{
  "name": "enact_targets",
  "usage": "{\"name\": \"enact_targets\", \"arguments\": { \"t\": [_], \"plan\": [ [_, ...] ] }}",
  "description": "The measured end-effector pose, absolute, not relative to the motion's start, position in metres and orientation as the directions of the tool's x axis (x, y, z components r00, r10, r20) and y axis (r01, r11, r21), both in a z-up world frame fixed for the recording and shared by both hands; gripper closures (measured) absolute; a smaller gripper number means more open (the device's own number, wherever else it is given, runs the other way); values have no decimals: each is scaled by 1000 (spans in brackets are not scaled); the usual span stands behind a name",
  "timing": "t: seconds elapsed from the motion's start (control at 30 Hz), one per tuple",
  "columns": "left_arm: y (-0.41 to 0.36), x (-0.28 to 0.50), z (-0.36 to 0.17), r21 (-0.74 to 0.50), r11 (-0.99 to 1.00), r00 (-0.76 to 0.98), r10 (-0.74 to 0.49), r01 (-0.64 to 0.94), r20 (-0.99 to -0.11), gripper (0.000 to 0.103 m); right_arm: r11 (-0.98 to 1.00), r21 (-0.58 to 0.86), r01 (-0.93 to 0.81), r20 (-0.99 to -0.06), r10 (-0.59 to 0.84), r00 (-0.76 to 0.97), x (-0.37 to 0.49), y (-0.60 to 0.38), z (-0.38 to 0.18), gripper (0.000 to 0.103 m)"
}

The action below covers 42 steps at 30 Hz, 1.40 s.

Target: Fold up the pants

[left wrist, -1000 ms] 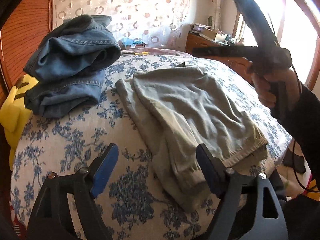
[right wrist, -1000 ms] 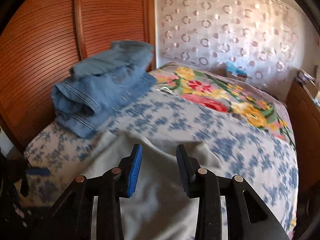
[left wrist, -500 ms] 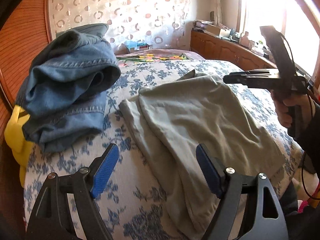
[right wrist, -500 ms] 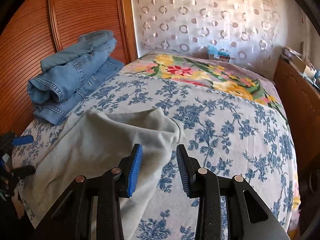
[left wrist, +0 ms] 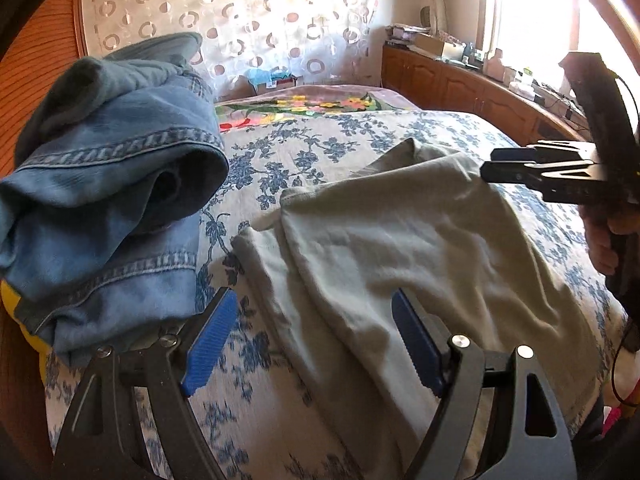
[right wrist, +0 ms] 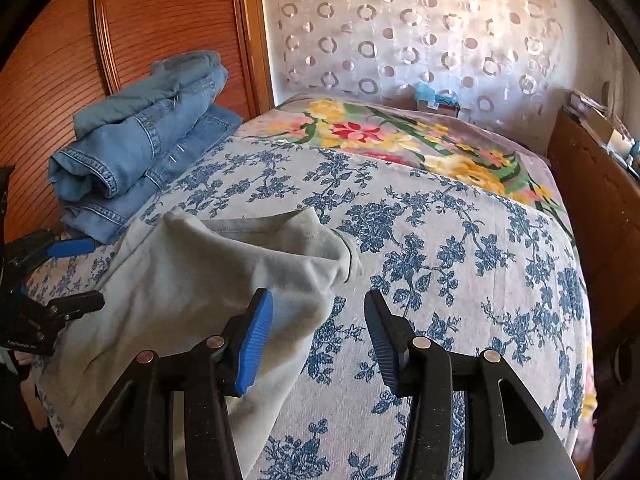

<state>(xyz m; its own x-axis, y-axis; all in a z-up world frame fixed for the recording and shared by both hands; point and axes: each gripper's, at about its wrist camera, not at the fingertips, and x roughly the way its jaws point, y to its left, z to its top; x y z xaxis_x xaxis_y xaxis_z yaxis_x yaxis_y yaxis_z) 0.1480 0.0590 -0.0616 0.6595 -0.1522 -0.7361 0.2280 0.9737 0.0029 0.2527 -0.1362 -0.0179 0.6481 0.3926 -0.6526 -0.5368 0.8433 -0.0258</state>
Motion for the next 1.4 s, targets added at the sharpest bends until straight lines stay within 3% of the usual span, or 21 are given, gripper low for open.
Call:
{"name": "enact_targets", "arguments": {
  "t": [0.27, 0.73, 0.87, 0.93, 0.97, 1.0, 1.13, 1.23, 1.4],
  "plan": [
    [67, 169, -66, -6, 975, 645, -151, 221, -749, 23, 845, -15, -535, -672, 388, 631, 274, -133, -22, 53],
    [63, 188, -70, -20, 969, 621, -174, 246, -765, 53, 819, 24, -574, -650, 449, 613, 311, -125, -15, 53],
    [64, 190, -72, -25, 970, 617, -174, 243, -768, 54, 786, 15, -618, -685, 458, 566, 323, -107, -24, 62],
    [64, 191, -72, -30, 970, 618, -178, 242, -766, 57, 785, -3, -619, -699, 441, 563, 329, -102, -29, 72],
    [65, 192, -72, -31, 970, 621, -178, 241, -763, 60, 787, -5, -617, -700, 438, 564, 331, -102, -31, 90],
    [65, 191, -72, -32, 970, 625, -180, 240, -760, 69, 788, -1, -616, -693, 443, 568, 333, -103, -31, 98],
    [69, 187, -69, -42, 969, 638, -192, 242, -745, 97, 820, -1, -572, -621, 448, 643, 332, -114, -18, 99],
    [69, 180, -63, -42, 970, 659, -195, 240, -726, 100, 835, 14, -550, -593, 450, 668, 331, -120, -15, 99],
    [72, 174, -59, -54, 970, 658, -202, 238, -725, 100, 841, -9, -541, -635, 413, 653, 331, -112, -28, 99]
  ]
}}
